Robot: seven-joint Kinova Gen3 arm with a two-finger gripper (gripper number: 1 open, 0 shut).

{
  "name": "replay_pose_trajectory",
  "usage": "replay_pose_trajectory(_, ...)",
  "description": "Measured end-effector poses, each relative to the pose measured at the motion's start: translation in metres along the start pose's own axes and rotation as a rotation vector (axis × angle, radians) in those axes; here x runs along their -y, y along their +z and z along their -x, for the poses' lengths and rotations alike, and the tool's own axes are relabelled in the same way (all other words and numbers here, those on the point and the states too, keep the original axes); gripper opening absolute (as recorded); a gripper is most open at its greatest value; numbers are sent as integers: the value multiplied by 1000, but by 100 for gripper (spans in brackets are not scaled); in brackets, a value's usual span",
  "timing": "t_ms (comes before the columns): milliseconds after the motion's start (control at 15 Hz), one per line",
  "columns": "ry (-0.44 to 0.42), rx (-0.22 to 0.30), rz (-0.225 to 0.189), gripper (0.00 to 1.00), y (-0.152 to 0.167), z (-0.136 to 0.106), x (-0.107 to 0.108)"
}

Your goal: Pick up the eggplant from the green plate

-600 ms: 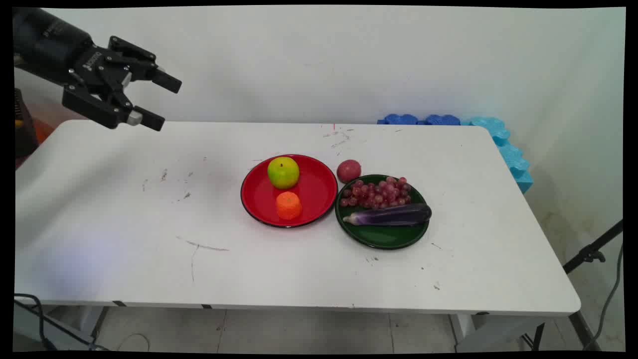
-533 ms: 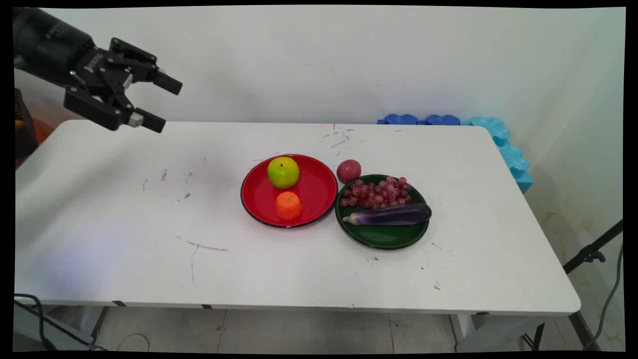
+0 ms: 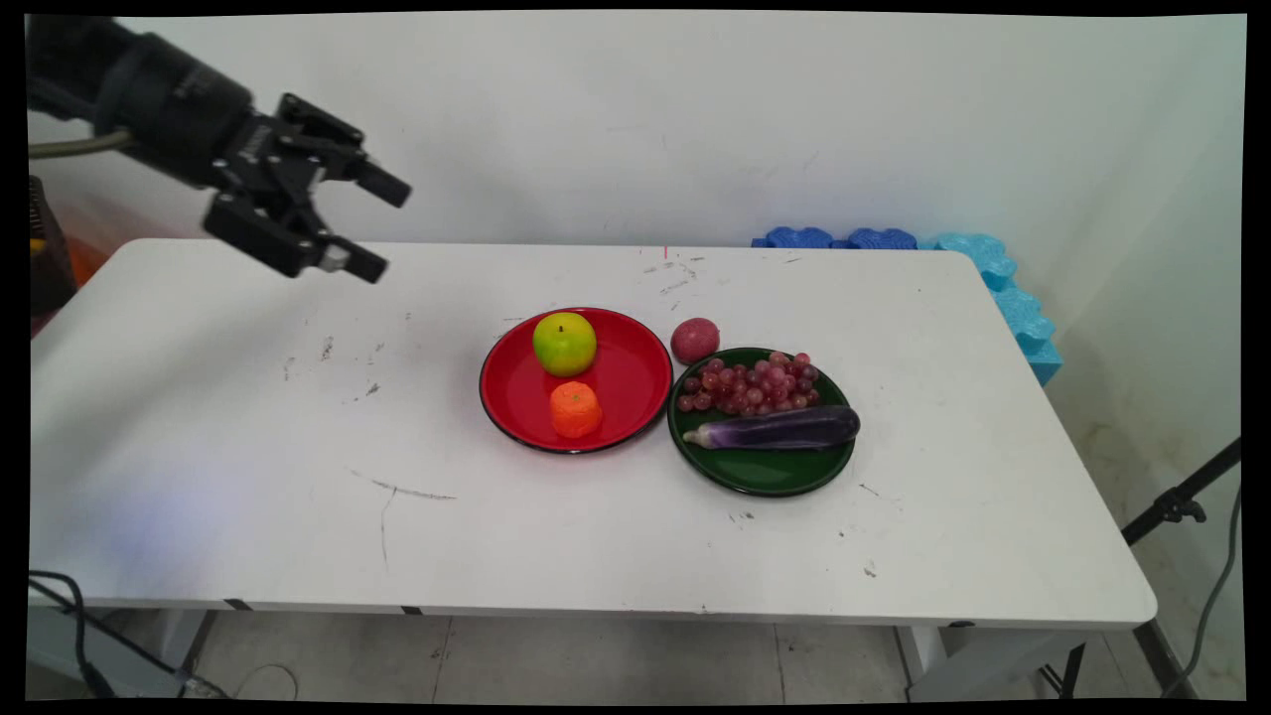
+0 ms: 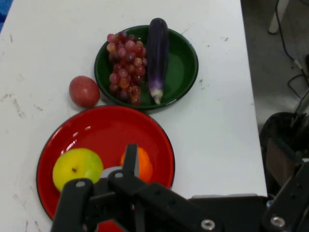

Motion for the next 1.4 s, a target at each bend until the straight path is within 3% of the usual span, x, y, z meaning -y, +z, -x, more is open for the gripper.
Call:
replay_pose_trajectory(267, -24, 25, -20, 100, 30, -31, 0)
replay_pose_trajectory(667, -59, 69, -53, 100, 101, -65, 8)
replay_pose_trajectory(1400, -60, 210, -38, 100, 266, -67, 21)
